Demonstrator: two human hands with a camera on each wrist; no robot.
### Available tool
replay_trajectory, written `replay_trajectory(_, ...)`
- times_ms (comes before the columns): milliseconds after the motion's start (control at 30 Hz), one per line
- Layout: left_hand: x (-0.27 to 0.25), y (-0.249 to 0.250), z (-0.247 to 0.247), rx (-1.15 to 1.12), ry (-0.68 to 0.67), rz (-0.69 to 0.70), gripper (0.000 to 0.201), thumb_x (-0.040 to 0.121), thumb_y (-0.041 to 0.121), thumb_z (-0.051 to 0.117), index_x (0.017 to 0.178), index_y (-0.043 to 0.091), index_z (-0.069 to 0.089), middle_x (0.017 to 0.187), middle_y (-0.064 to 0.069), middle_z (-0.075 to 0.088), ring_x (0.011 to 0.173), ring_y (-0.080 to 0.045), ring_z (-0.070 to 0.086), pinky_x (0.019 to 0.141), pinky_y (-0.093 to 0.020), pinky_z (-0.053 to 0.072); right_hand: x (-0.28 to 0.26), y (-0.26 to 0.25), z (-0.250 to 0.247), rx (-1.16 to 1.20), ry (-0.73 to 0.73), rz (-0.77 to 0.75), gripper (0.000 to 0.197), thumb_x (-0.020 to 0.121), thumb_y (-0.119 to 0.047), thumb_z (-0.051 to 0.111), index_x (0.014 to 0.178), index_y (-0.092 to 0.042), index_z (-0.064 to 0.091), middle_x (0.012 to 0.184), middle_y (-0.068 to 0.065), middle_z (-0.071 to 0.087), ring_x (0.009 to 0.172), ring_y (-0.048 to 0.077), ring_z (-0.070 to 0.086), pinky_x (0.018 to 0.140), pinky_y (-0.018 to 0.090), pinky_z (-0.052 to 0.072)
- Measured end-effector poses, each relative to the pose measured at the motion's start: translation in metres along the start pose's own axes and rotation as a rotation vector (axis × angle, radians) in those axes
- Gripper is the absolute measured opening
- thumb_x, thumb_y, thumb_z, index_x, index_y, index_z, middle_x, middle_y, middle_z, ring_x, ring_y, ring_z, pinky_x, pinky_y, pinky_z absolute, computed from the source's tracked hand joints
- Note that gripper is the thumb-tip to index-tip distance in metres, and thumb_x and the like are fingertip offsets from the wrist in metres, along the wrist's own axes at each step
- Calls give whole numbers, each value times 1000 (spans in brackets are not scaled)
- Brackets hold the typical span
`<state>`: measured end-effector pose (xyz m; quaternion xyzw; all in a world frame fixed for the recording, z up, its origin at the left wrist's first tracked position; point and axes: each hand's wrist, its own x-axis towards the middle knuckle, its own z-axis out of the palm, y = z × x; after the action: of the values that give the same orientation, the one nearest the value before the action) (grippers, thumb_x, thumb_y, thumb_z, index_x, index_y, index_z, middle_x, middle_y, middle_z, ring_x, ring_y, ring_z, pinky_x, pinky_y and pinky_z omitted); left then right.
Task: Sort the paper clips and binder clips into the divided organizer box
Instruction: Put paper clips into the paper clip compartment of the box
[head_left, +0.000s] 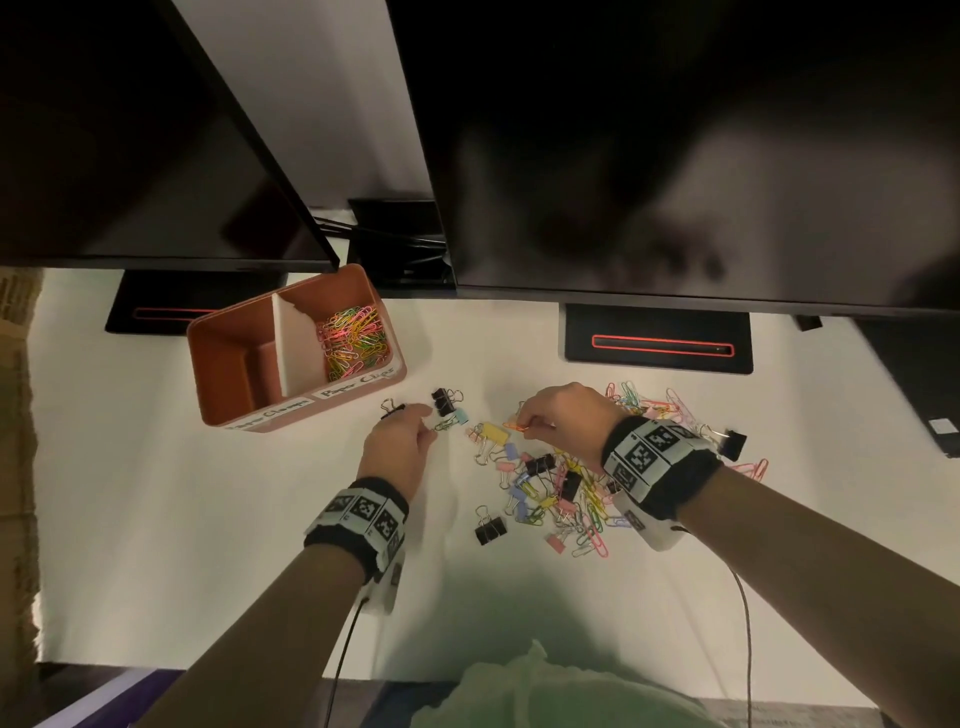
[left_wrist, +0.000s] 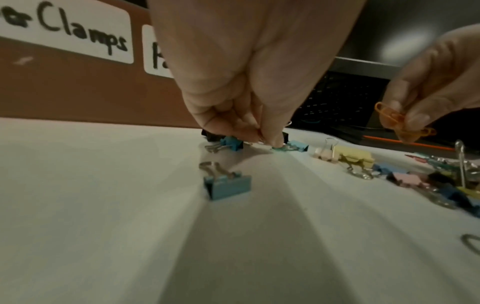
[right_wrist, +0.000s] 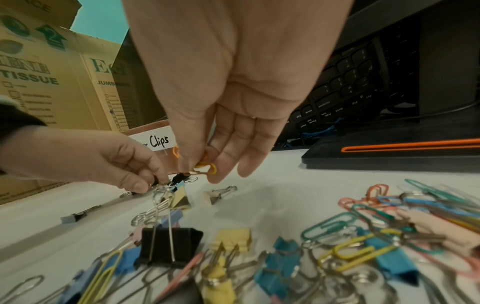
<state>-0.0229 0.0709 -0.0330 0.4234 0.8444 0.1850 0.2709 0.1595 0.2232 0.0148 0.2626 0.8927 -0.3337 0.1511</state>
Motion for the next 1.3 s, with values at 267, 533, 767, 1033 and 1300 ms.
replay_trajectory(267,10,13,6,109,-29,114,16,87,14,58,99,6,66,95,-12,64,93,-28,57,83,-35,46,-1,5,-6,-19,18,9,22,91,-24,54,110,-19,65,109,0,66,95,18,60,79,24,42)
replay_trajectory(533,16,18,10,188,-65,73,16,89,10,55,100,2,62,107,-14,58,95,-29,57,89,-37,47,-17,12,-7,-31,57,17,23,91,-27,55,112,-24,62,104,-2,68,89,17,61,82,32,52)
replay_trajectory(767,16,15,13,255,-62,112,17,90,12,52,103,5,61,102,-15,65,95,-32,58,85,-41,47,-43,1,17,63,-81,-71,25,89,-27,59,114,-24,62,98,0,70,82,16,63,79,32,53)
replay_trajectory(1033,0,18,-1,65,1,198,13,89,7,54,99,2,62,94,-15,64,90,-28,55,81,-35,45,-57,24,29,35,-92,82,28,90,-24,56,118,-20,57,100,2,67,85,17,60,82,36,51)
replay_trajectory(1300,-34,58,-6,-17,-302,306,25,91,16,54,115,12,56,90,1,58,82,-11,53,82,-29,48,-64,33,20,22,-7,112,37,91,-26,56,127,-21,50,96,-2,66,84,14,59,83,31,51)
